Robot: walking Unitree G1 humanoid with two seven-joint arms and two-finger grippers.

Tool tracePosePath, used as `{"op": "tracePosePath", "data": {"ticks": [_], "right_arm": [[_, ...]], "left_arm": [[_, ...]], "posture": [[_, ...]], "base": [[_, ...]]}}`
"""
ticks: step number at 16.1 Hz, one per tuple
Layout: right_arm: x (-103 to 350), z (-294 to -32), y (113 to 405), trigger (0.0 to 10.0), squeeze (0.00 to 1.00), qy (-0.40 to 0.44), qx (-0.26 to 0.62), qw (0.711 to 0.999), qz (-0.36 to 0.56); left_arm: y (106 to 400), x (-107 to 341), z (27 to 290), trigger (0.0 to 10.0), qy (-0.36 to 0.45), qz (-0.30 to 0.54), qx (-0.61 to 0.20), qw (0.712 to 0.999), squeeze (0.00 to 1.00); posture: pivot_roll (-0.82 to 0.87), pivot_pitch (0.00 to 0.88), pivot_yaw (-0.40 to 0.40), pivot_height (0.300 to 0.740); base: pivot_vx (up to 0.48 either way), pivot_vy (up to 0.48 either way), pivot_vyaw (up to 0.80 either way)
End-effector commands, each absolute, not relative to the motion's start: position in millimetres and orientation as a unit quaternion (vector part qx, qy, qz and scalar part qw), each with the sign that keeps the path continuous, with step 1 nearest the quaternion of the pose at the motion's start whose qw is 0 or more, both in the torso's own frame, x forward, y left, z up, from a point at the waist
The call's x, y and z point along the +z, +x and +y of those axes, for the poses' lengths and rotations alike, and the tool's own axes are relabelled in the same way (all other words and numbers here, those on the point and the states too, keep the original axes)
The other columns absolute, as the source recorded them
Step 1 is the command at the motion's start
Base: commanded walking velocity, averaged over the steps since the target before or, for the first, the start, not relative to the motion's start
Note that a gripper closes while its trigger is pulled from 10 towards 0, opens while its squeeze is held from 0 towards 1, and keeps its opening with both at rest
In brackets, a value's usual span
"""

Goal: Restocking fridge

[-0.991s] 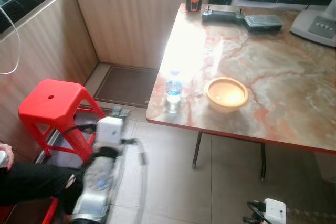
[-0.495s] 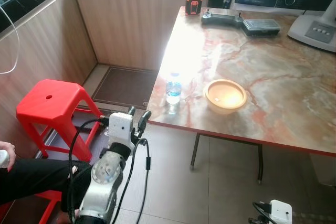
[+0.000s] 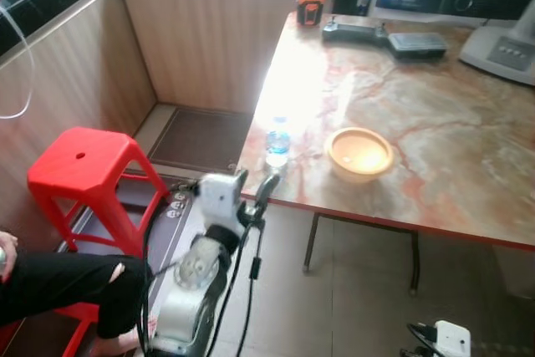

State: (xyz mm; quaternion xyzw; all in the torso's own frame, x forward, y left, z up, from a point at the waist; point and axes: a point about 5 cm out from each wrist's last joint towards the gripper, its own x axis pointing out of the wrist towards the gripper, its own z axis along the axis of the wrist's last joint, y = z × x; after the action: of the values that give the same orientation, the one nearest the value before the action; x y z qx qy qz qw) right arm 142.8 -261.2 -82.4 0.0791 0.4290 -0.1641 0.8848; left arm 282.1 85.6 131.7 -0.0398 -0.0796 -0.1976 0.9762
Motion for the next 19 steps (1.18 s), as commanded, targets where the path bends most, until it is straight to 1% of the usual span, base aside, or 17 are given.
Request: {"op": "tracePosePath", "data": {"ticks": [1,2,3,4,5,7,8,9,10,11,12,13,14,15,17,18,19], "right_arm": [[-84,-263,138,10.0,0.00,0.085,-0.171,0.880,0.436],[-84,-263,138,10.0,0.00,0.085,-0.170,0.880,0.436],[-84,-263,139,10.0,0.00,0.085,-0.171,0.879,0.437],[-84,-263,139,10.0,0.00,0.088,-0.175,0.879,0.435],[-83,-264,139,10.0,0.00,0.091,-0.178,0.879,0.433],[-83,-265,139,10.0,0.00,0.089,-0.177,0.878,0.435],[-83,-266,139,10.0,0.00,0.088,-0.177,0.878,0.436],[-83,-268,138,10.0,0.00,0.088,-0.178,0.877,0.437],[-82,-269,138,10.0,0.00,0.088,-0.179,0.877,0.436],[-82,-270,138,10.0,0.00,0.088,-0.181,0.877,0.436],[-81,-271,138,10.0,0.00,0.088,-0.181,0.877,0.435],[-81,-272,138,10.0,0.00,0.090,-0.183,0.877,0.435],[-81,-272,138,10.0,0.00,0.090,-0.183,0.877,0.435],[-81,-273,138,10.0,0.00,0.091,-0.184,0.877,0.435],[-81,-273,138,10.0,0.00,0.091,-0.183,0.877,0.435],[-81,-274,137,10.0,0.00,0.090,-0.183,0.877,0.435],[-80,-275,137,10.0,0.00,0.089,-0.183,0.877,0.436]], "left_arm": [[287,121,103,10.0,0.040,-0.067,-0.194,0.978,1.00],[288,114,107,10.0,0.018,-0.042,-0.189,0.981,1.00],[291,101,125,10.0,-0.015,-0.003,-0.107,0.994,0.00],[293,93,140,10.0,-0.089,0.029,-0.011,0.996,0.00],[291,85,149,10.0,-0.233,0.059,0.071,0.968,0.00],[294,88,131,10.0,-0.304,0.072,0.063,0.948,0.00],[297,98,114,10.0,-0.314,0.063,0.017,0.947,0.00],[298,118,89,10.0,-0.238,0.034,-0.072,0.968,0.00],[296,128,75,10.0,-0.109,0.008,-0.138,0.984,0.00],[290,132,59,10.0,0.061,-0.022,-0.215,0.974,0.00],[283,124,54,10.0,0.241,-0.053,-0.266,0.932,0.00],[282,121,59,10.0,0.280,-0.066,-0.261,0.922,0.00],[282,121,64,10.0,0.233,-0.063,-0.253,0.937,0.00],[289,126,85,10.0,0.063,-0.045,-0.178,0.981,0.00],[293,125,100,10.0,0.022,-0.039,-0.137,0.990,0.00],[293,124,107,10.0,-0.024,-0.036,-0.119,0.992,0.00],[294,124,112,10.0,-0.113,-0.025,-0.082,0.990,0.00]], "posture": [[0.06,0.018,-0.058,0.740],[0.06,0.016,-0.057,0.740],[0.06,0.011,-0.044,0.740],[0.05,0.006,-0.038,0.740],[0.05,0.008,-0.043,0.740],[0.06,0.005,-0.048,0.740],[0.06,0.003,-0.049,0.740],[0.07,0.003,-0.049,0.740],[0.07,0.001,-0.049,0.740],[0.07,0.001,-0.047,0.740],[0.07,0.000,-0.045,0.740],[0.07,0.000,-0.045,0.740],[0.07,0.000,-0.044,0.740],[0.07,0.000,-0.045,0.740],[0.07,0.000,-0.046,0.740],[0.07,0.000,-0.049,0.740],[0.07,0.000,-0.049,0.740]], "base": [[0.000,0.000,0.00],[0.000,0.000,0.00],[0.000,0.000,0.00],[0.000,0.000,0.00],[0.000,0.000,0.00],[0.000,0.000,0.00],[0.000,0.000,0.00],[0.000,0.000,0.00],[0.000,0.000,0.00],[0.000,0.000,0.00],[0.000,0.000,0.00],[0.000,0.000,0.00],[0.000,0.000,0.00],[0.000,0.000,0.00],[0.000,0.000,0.00],[0.000,0.000,0.00],[0.000,0.000,0.00]]}}
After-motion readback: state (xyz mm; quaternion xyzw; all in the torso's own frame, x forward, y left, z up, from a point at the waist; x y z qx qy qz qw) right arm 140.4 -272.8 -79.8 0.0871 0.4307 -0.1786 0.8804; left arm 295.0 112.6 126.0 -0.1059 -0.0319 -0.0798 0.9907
